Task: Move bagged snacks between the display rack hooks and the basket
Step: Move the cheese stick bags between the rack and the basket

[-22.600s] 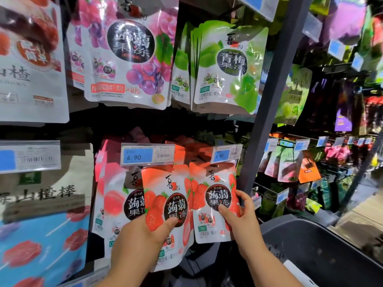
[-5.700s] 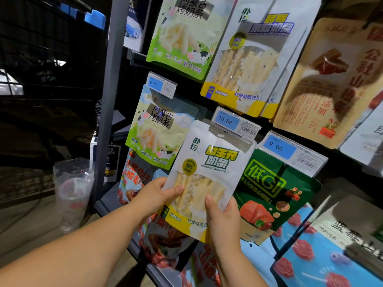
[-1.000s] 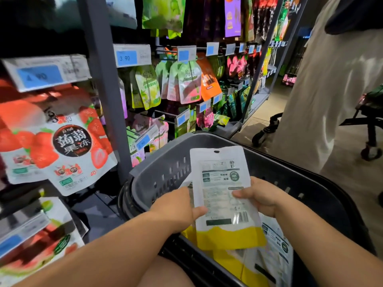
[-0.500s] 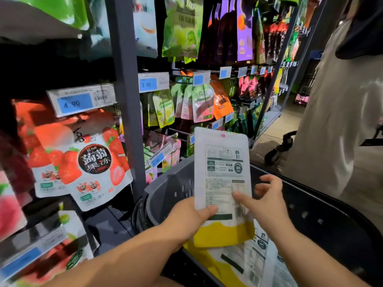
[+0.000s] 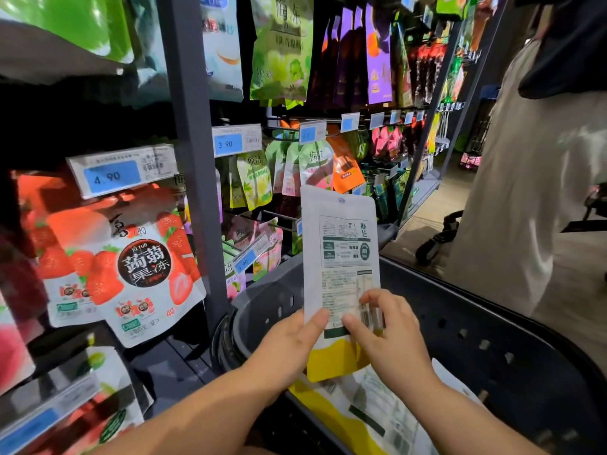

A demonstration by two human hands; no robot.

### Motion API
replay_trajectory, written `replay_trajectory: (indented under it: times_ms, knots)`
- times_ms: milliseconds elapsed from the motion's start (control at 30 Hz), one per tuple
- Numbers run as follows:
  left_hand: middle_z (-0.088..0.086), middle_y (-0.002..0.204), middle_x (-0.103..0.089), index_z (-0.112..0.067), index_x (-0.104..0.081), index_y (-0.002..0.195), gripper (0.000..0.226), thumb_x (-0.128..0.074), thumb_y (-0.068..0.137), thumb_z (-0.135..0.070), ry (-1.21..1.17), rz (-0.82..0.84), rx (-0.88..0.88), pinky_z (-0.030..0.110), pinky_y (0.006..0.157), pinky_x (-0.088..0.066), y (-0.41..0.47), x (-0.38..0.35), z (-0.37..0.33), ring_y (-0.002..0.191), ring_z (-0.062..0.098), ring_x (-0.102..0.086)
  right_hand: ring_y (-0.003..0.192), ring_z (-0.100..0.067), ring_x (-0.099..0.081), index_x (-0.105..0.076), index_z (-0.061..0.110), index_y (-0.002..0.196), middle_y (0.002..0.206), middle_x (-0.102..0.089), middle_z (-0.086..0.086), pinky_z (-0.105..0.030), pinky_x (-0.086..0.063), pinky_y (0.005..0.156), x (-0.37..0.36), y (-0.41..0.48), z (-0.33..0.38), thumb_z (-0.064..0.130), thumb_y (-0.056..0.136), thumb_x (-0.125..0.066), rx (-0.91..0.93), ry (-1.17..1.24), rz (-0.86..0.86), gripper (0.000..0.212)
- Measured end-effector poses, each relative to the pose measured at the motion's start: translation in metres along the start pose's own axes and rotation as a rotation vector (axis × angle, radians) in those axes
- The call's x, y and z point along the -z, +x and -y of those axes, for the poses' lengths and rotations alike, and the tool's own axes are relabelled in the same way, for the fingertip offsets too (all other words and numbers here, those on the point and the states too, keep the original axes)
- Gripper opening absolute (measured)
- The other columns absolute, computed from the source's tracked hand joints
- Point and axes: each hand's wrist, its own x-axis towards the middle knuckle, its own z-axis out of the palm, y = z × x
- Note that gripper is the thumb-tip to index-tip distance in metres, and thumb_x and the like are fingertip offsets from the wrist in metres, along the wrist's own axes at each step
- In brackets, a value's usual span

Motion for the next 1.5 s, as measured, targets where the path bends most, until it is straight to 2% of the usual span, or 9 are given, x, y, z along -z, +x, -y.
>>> replay_trajectory:
  times_ms: [233,367,467,633,800,1000,1100,1233,1500]
  knots:
    - [-0.030,0.112,-0.064,-0.047,-0.055,0.118,0.023,-0.049,0.100,-0.036,0.039,0.102,-0.018,0.002,0.087,-0.042,-0.002,-0.003,-0.002,0.104,-0.019,-0.056,0.118,0.003,-0.055,-0.038,0.052,0.132,0.131,-0.054,0.021,-0.018,-0.046,0.094,-0.004,-0.002,0.006,0.057,0.088,-0.060,0.010,0.357,0.157,0.049]
    - [-0.029,0.131,-0.057,-0.073,-0.044,0.114,0.038,-0.057,0.080,-0.063,0.254,0.170,0.002,0.025,0.109,-0.039,0.002,-0.008,0.007,0.123,-0.011,-0.049,0.105,0.005,-0.062,-0.034,0.053,0.135,0.120,-0.062,0.023,-0.019,-0.051,0.089,-0.002,-0.002,0.007,0.079,0.069,-0.060,-0.046,0.477,0.273,0.076]
    - [-0.034,0.140,-0.042,-0.085,-0.036,0.105,0.045,-0.057,0.088,-0.050,0.339,0.195,-0.012,0.024,0.115,-0.029,0.004,-0.006,0.010,0.131,-0.011,-0.037,0.106,-0.001,-0.064,-0.050,0.047,0.125,0.113,-0.069,0.018,-0.032,-0.051,0.097,-0.002,0.002,-0.001,0.056,0.087,-0.060,-0.076,0.560,0.219,0.040]
    - [-0.028,0.117,-0.062,-0.052,-0.054,0.118,0.036,-0.063,0.094,-0.027,0.313,0.014,-0.048,0.019,0.102,-0.041,0.009,-0.002,0.012,0.116,-0.004,-0.056,0.104,-0.021,-0.070,-0.069,0.031,0.109,0.109,-0.074,0.000,-0.051,-0.051,0.097,0.011,0.012,-0.005,0.054,0.092,-0.058,-0.101,0.650,0.102,0.031]
    - [-0.009,0.107,-0.054,-0.029,-0.046,0.106,0.046,-0.079,0.076,-0.042,0.288,-0.310,-0.032,0.026,0.086,-0.045,0.015,0.002,0.014,0.100,0.009,-0.054,0.102,-0.026,-0.071,-0.064,0.012,0.119,0.110,-0.074,-0.008,-0.040,-0.058,0.088,0.023,0.020,-0.012,0.037,0.086,-0.053,-0.146,0.809,0.152,0.042]
    - [-0.012,0.102,-0.074,-0.032,-0.062,0.112,0.060,-0.082,0.060,-0.055,0.072,-0.127,-0.016,0.030,0.087,-0.053,0.014,0.007,0.006,0.097,0.008,-0.070,0.092,-0.023,-0.073,-0.065,0.010,0.113,0.103,-0.076,-0.009,-0.033,-0.060,0.079,0.019,0.021,-0.016,0.033,0.088,-0.057,-0.182,0.864,0.256,0.036]
    - [-0.012,0.094,-0.076,-0.031,-0.072,0.098,0.038,-0.082,0.064,-0.043,-0.026,-0.126,-0.011,0.035,0.088,-0.054,0.008,0.005,0.003,0.090,0.008,-0.072,0.099,-0.027,-0.071,-0.065,0.008,0.117,0.109,-0.074,-0.011,-0.039,-0.058,0.084,0.018,0.026,-0.024,0.037,0.093,-0.061,-0.187,0.783,0.301,0.037]
    - [-0.021,0.069,-0.066,-0.033,-0.065,0.079,0.017,-0.081,0.078,-0.026,0.153,-0.375,-0.053,0.008,0.061,-0.042,0.003,0.009,0.002,0.068,-0.009,-0.060,0.065,-0.015,-0.062,-0.066,0.011,0.097,0.073,-0.066,0.000,-0.026,-0.049,0.063,0.029,0.035,-0.042,0.035,0.101,-0.049,-0.287,0.557,0.350,0.029]
    - [-0.010,0.083,-0.057,-0.030,-0.061,0.099,0.023,-0.074,0.082,-0.039,0.415,-0.385,-0.018,0.026,0.073,-0.032,0.005,0.016,0.002,0.084,0.013,-0.050,0.081,-0.026,-0.066,-0.064,0.011,0.083,0.079,-0.065,-0.008,-0.033,-0.050,0.068,0.035,0.036,-0.121,0.046,0.098,-0.053,-0.607,-0.627,0.511,0.040]
